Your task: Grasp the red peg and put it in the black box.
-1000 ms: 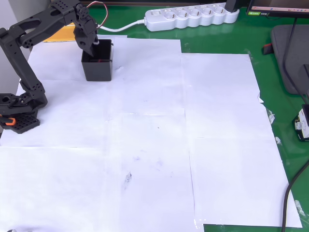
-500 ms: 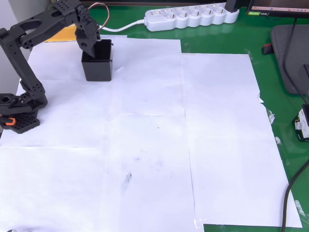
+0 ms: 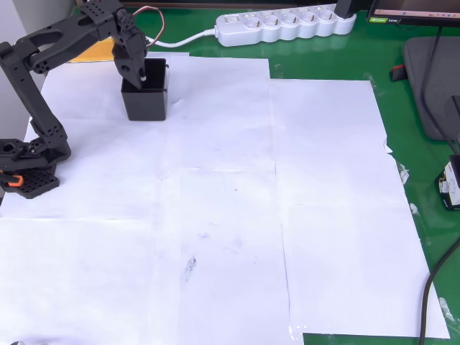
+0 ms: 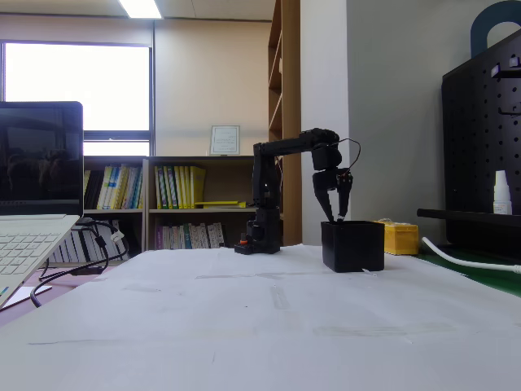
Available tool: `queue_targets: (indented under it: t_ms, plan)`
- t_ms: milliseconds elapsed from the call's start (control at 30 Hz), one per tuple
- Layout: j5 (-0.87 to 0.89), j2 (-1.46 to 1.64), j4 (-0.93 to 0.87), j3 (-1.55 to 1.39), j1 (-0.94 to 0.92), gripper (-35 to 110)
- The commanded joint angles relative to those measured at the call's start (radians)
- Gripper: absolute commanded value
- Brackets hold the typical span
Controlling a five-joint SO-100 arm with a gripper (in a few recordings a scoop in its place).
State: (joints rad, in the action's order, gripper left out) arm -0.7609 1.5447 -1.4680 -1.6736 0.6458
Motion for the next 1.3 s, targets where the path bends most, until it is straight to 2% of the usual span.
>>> queue_targets:
  t_ms: [0,300,600,1000,1267]
  plan:
    - [-0.034,-0.121,-0.087,-0.124,-0.006,0]
    - [-0.192,-0.411,-0.253,-0.181,-0.101,0]
    - [-0.341,-0.635,-0.325,-0.038,-0.288,0]
    - [-0.506,-1.120,0.091,0.876,-0.468,0]
    - [-0.541,-1.310,0.213,1.264,-0.517,0]
